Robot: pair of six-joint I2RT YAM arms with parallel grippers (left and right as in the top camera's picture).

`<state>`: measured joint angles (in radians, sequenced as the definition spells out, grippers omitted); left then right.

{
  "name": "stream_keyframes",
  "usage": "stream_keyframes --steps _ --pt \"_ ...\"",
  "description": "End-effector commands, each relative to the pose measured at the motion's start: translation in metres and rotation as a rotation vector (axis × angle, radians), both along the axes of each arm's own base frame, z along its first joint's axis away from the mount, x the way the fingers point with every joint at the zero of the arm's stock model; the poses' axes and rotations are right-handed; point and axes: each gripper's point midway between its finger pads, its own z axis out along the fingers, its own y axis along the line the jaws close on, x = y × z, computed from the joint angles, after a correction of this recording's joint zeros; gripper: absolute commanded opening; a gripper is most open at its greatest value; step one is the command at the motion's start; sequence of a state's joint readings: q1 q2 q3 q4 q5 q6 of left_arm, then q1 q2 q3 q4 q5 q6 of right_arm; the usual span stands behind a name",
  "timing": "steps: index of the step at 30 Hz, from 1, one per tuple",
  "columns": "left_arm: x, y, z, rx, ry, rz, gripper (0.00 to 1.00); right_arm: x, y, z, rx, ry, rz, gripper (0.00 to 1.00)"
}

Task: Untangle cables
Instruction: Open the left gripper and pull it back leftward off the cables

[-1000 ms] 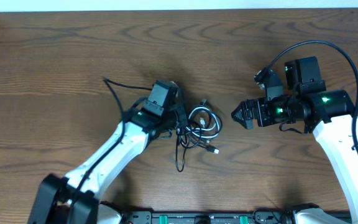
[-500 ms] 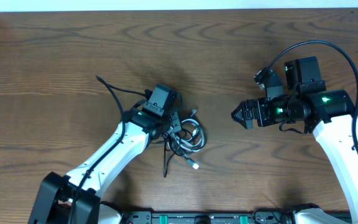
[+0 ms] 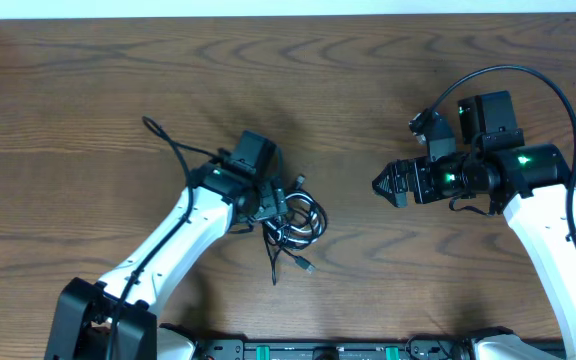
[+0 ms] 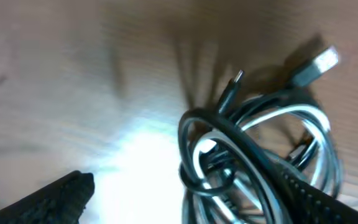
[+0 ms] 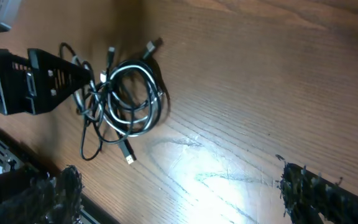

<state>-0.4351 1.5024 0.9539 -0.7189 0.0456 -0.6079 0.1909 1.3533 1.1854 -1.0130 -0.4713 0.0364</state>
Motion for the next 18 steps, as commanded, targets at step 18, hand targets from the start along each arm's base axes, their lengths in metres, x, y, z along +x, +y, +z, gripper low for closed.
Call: stream_keyframes --steps 18 --pt "0.017 0.09 0.002 0.223 -0.032 0.217 0.98 0.003 0.002 0.004 0.001 -0.015 0.01 0.99"
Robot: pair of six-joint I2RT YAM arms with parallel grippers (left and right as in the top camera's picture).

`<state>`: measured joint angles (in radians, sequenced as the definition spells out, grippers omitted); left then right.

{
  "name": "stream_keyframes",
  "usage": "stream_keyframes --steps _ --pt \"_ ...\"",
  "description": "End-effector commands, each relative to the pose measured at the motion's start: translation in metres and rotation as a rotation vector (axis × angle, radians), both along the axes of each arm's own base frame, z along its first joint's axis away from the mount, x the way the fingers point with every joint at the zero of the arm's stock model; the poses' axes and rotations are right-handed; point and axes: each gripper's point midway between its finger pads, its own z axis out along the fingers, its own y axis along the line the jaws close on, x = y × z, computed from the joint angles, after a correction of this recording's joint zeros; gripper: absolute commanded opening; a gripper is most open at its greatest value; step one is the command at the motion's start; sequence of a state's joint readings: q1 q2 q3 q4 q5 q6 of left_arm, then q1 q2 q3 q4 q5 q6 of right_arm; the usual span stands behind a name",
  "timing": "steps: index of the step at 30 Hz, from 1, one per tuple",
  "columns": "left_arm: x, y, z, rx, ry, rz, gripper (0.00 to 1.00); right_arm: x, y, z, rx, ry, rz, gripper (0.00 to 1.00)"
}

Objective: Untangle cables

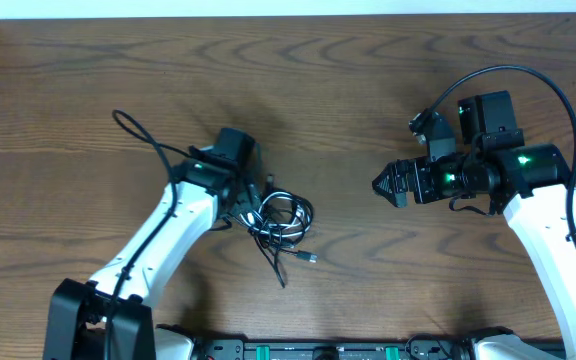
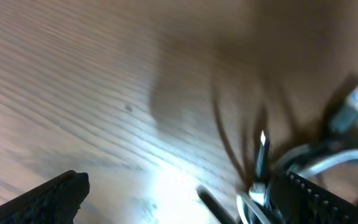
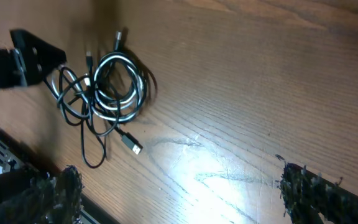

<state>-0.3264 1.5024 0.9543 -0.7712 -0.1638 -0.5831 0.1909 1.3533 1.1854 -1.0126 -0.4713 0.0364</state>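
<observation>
A tangled bundle of black and white cables [image 1: 283, 220] lies on the wooden table [image 1: 388, 70] left of centre, and shows again in the right wrist view as the bundle [image 3: 107, 87]. A tail ending in a USB plug [image 1: 311, 258] trails toward the front. My left gripper [image 1: 251, 203] is at the bundle's left edge. It is open, fingers wide apart in the left wrist view [image 2: 179, 205], with cable loops [image 2: 303, 168] against its right finger. Well to the right of the bundle, my right gripper [image 1: 388, 185] hangs open with nothing between its fingers [image 3: 328, 193].
A black frame [image 1: 318, 350] runs along the table's front edge. A black arm cable [image 1: 138, 135] loops out behind the left arm, and another arm cable [image 1: 528, 80] arcs over the right arm.
My left arm has moved left and a little back, and the cable bundle has shifted left with it. The trailing tail with the plug lies at a new angle. The right arm has not moved.
</observation>
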Motion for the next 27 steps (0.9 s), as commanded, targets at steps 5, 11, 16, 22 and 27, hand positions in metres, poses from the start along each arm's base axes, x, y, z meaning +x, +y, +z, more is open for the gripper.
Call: stream_keyframes --steps 5,11,16,22,27 --pt "0.009 0.042 -0.003 -0.157 0.008 0.231 0.98 0.003 0.002 0.004 0.001 -0.015 0.01 0.99" --pt "0.001 0.084 -0.004 -0.154 0.023 0.377 0.98 0.003 0.002 0.004 0.001 -0.015 0.01 0.99" --pt "-0.004 0.091 -0.005 -0.151 0.04 0.404 0.98 0.003 0.002 0.004 0.001 -0.015 0.01 0.99" --pt "-0.004 0.091 -0.005 -0.151 0.039 0.404 0.98 0.003 0.002 0.004 0.001 -0.015 0.01 0.99" --pt "-0.004 0.09 -0.005 -0.151 0.039 0.404 0.98 0.003 0.002 0.004 0.001 -0.015 0.01 0.99"
